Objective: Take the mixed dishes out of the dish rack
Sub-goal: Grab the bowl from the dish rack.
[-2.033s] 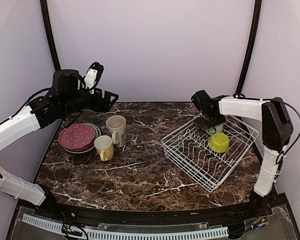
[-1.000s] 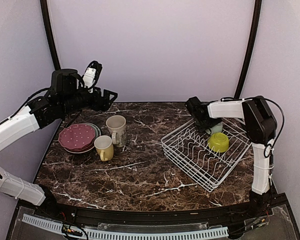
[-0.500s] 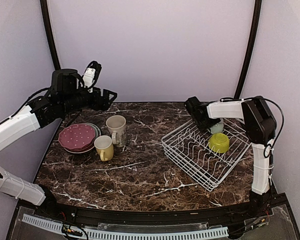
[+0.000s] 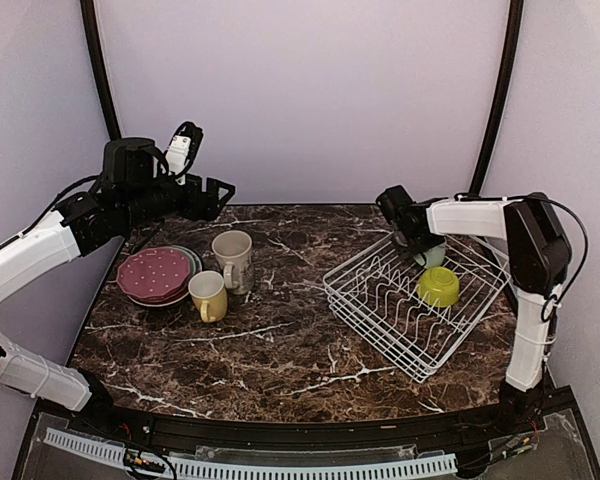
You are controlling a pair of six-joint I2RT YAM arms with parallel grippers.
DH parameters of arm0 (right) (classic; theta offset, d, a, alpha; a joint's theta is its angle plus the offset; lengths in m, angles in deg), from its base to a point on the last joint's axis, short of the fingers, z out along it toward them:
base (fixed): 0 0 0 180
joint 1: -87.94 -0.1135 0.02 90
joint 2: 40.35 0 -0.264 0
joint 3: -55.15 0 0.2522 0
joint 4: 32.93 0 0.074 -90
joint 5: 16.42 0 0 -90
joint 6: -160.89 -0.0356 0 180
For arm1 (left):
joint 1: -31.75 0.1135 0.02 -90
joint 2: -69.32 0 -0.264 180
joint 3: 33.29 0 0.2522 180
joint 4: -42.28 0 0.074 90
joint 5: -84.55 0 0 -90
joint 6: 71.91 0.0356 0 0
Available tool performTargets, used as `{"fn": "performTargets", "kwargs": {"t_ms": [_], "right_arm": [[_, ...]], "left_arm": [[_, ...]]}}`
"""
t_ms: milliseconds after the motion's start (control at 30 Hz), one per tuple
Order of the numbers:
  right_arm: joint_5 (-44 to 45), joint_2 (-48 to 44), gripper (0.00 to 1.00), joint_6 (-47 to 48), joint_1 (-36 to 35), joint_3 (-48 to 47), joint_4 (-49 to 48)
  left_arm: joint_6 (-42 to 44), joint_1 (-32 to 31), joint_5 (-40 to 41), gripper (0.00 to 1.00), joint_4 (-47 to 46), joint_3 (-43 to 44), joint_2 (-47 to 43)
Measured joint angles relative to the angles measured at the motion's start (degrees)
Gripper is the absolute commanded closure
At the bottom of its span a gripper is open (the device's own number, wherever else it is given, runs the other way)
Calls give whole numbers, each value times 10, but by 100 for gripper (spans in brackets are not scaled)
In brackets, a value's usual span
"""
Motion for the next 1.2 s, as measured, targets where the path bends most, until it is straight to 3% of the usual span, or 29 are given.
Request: {"fn": "performTargets", "kwargs": {"t_ms": [300, 433, 667, 933, 1200], "right_arm": [[-93, -108, 65, -18, 4, 46, -7], [-183, -171, 66, -41, 21, 83, -14], [-410, -300, 66, -109, 111, 165, -45], [-697, -401, 67, -233, 255, 286, -153], [-887, -414, 67, -357, 274, 345, -307]], "left_arm": [[-6, 0, -7, 14, 0, 0, 0], [-9, 0, -9, 14, 0, 0, 1], [-13, 1, -19, 14, 0, 0, 10], [-24, 1, -46, 14, 0, 0, 28], [-40, 1, -111, 13, 5, 18, 69]]}}
